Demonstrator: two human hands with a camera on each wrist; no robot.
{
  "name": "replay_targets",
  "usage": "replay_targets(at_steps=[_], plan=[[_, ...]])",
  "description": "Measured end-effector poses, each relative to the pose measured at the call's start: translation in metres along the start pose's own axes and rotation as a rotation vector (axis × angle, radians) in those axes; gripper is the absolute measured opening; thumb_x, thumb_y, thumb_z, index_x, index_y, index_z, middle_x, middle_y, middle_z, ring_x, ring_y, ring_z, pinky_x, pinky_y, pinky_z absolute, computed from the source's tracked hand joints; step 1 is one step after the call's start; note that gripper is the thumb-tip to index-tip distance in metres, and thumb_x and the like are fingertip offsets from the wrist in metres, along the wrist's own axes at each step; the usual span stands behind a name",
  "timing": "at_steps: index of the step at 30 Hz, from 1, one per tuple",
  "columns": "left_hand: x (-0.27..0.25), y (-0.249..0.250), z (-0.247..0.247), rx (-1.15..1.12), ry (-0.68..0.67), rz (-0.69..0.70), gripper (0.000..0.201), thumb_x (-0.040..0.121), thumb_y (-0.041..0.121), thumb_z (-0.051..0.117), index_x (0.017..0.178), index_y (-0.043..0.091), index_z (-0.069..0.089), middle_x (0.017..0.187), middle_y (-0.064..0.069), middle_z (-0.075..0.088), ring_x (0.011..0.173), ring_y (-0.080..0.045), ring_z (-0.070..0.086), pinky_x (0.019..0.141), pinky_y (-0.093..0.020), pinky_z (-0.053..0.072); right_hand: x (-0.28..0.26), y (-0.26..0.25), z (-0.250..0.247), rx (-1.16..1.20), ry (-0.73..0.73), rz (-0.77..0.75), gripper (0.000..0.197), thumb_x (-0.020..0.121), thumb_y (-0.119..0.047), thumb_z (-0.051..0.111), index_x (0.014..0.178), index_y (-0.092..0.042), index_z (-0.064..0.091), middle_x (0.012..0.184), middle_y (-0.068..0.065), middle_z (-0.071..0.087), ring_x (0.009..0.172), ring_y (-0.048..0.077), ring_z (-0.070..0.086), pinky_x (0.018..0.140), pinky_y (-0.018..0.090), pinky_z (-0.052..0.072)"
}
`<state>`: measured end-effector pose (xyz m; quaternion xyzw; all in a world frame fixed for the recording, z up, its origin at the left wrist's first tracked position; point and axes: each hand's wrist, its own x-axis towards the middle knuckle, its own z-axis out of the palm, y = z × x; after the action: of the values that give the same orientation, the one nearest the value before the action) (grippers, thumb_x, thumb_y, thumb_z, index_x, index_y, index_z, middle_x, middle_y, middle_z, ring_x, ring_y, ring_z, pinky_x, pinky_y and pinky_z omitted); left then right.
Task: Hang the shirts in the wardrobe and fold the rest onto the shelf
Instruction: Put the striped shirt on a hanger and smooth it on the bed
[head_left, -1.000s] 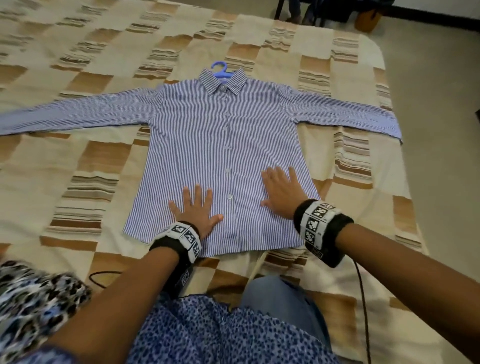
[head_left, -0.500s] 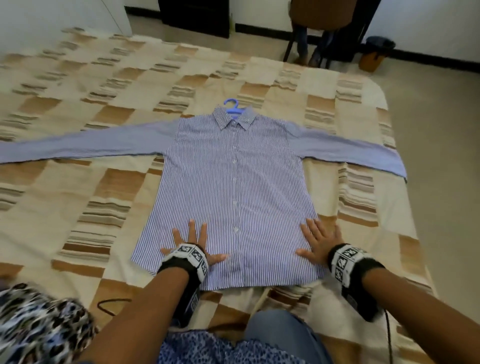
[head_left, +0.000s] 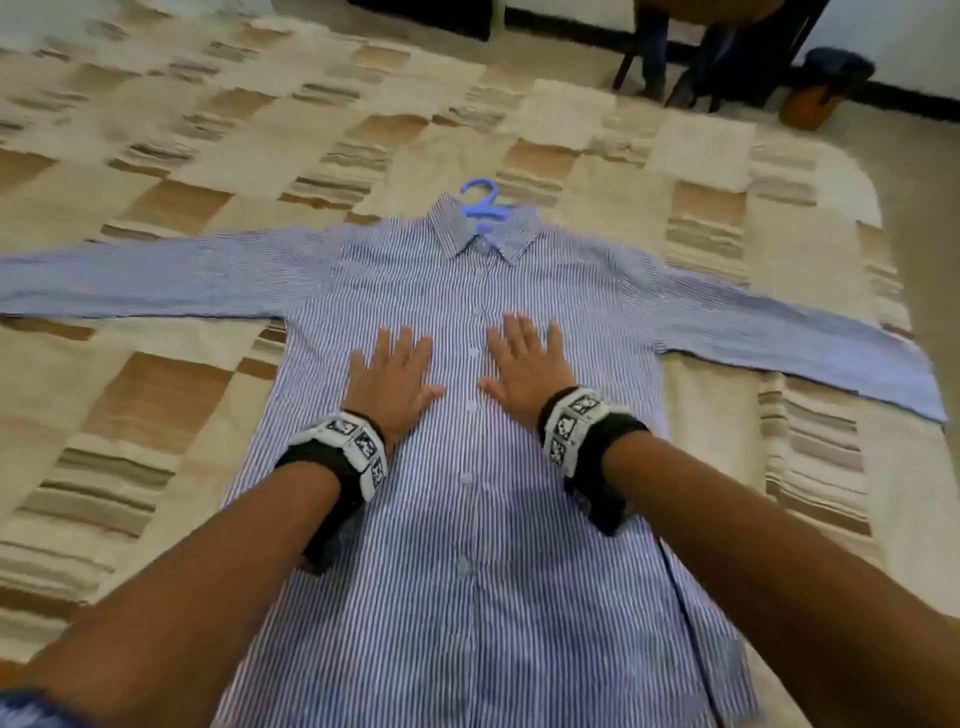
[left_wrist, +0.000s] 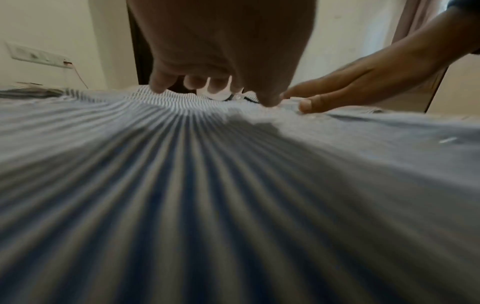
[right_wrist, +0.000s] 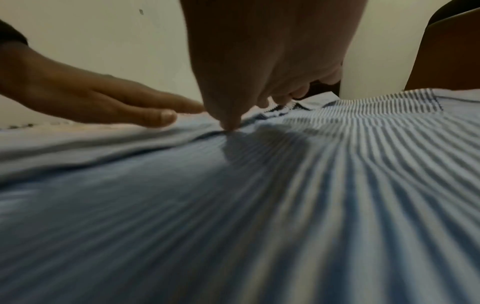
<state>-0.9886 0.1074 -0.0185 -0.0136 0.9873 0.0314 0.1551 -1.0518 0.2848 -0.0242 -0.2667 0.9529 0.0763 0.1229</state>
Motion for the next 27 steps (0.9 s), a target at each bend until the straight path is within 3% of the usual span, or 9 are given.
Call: replay_targets(at_steps=[3, 5, 7, 10, 14, 17, 21, 24, 27], plan=[[0.020, -0.015, 0.007, -0.042, -0.072, -0.025, 0.096, 0.070, 0.081, -0.002, 0.147, 0.025, -0.017, 0.156, -0.002, -0.019, 0.143, -0.038, -0.011, 0.108, -0.066, 0.005, 0.017, 0.038, 0.022, 0.137, -0.092, -0.032, 0.096, 0.070, -0.081, -0.010, 0.150, -0.028, -0.009, 0.158, 0.002, -0.015, 0.145, 0.025, -0.014, 0.113, 0.051, -0.009], [0.022, -0.026, 0.006, -0.071, -0.129, -0.156, 0.112, 0.062, 0.090, -0.001, 0.147, 0.020, -0.017, 0.155, -0.006, -0.022, 0.142, -0.041, -0.012, 0.106, -0.068, 0.005, 0.014, 0.070, 0.027, 0.200, -0.106, 0.057, 0.120, 0.049, -0.086, -0.028, 0.150, -0.028, -0.006, 0.158, 0.000, -0.013, 0.145, 0.025, -0.013, 0.114, 0.050, -0.008], [0.027, -0.033, -0.004, -0.132, -0.164, -0.330, 0.114, 0.067, 0.088, 0.011, 0.147, 0.013, -0.017, 0.154, -0.013, -0.022, 0.141, -0.042, -0.011, 0.106, -0.068, 0.005, 0.011, 0.100, 0.026, 0.239, -0.115, 0.208, 0.121, 0.050, -0.086, -0.029, 0.151, -0.023, -0.007, 0.158, 0.004, -0.014, 0.145, 0.025, -0.014, 0.115, 0.049, -0.008], [0.049, -0.034, -0.028, -0.206, -0.218, -0.515, 0.104, 0.080, 0.077, 0.022, 0.147, 0.007, -0.016, 0.154, -0.018, -0.020, 0.141, -0.042, -0.013, 0.106, -0.070, 0.005, 0.024, 0.112, 0.009, 0.282, -0.166, 0.306, 0.110, 0.067, -0.085, -0.013, 0.150, -0.013, -0.009, 0.157, 0.012, -0.016, 0.145, 0.027, -0.015, 0.116, 0.050, -0.009], [0.089, -0.012, -0.049, -0.124, -0.272, -0.271, 0.083, 0.092, 0.063, 0.025, 0.148, 0.019, -0.016, 0.155, -0.008, -0.023, 0.141, -0.037, -0.020, 0.106, -0.069, 0.003, 0.070, 0.074, -0.015, 0.279, -0.061, 0.189, 0.122, 0.055, -0.082, -0.023, 0.148, -0.005, -0.010, 0.156, 0.018, -0.013, 0.145, 0.032, -0.012, 0.113, 0.048, -0.012], [0.118, -0.004, -0.055, -0.035, -0.388, -0.181, 0.094, 0.087, 0.064, 0.039, 0.146, 0.023, -0.022, 0.153, -0.004, -0.029, 0.141, -0.036, -0.021, 0.106, -0.070, 0.006, 0.097, 0.045, -0.010, 0.249, -0.098, 0.043, 0.128, 0.039, -0.082, -0.040, 0.143, -0.009, -0.023, 0.155, 0.014, -0.022, 0.143, 0.028, -0.020, 0.109, 0.045, -0.020], [0.142, -0.018, -0.066, -0.046, -0.468, -0.232, 0.134, 0.064, 0.070, 0.067, 0.142, 0.020, -0.031, 0.149, -0.005, -0.038, 0.138, -0.043, -0.023, 0.102, -0.074, 0.009, 0.104, 0.075, -0.002, 0.260, -0.037, 0.080, 0.128, 0.039, -0.096, -0.017, 0.139, -0.017, -0.028, 0.150, 0.001, -0.031, 0.143, 0.023, -0.023, 0.112, 0.055, -0.016], [0.146, -0.027, -0.069, -0.123, -0.458, -0.350, 0.157, 0.045, 0.067, 0.079, 0.138, 0.013, -0.035, 0.144, -0.018, -0.040, 0.135, -0.046, -0.026, 0.103, -0.074, 0.009, 0.108, 0.092, 0.002, 0.290, -0.031, 0.150, 0.132, 0.042, -0.100, 0.005, 0.140, -0.018, -0.030, 0.154, 0.002, -0.028, 0.142, 0.025, -0.026, 0.111, 0.057, -0.016], [0.147, -0.029, -0.063, -0.173, -0.450, -0.424, 0.166, 0.035, 0.067, 0.081, 0.136, 0.010, -0.038, 0.143, -0.024, -0.039, 0.134, -0.051, -0.024, 0.102, -0.075, 0.011, 0.108, 0.090, -0.001, 0.329, -0.077, 0.195, 0.144, 0.036, -0.102, 0.011, 0.145, -0.014, -0.024, 0.155, 0.007, -0.026, 0.141, 0.027, -0.026, 0.111, 0.058, -0.017]])
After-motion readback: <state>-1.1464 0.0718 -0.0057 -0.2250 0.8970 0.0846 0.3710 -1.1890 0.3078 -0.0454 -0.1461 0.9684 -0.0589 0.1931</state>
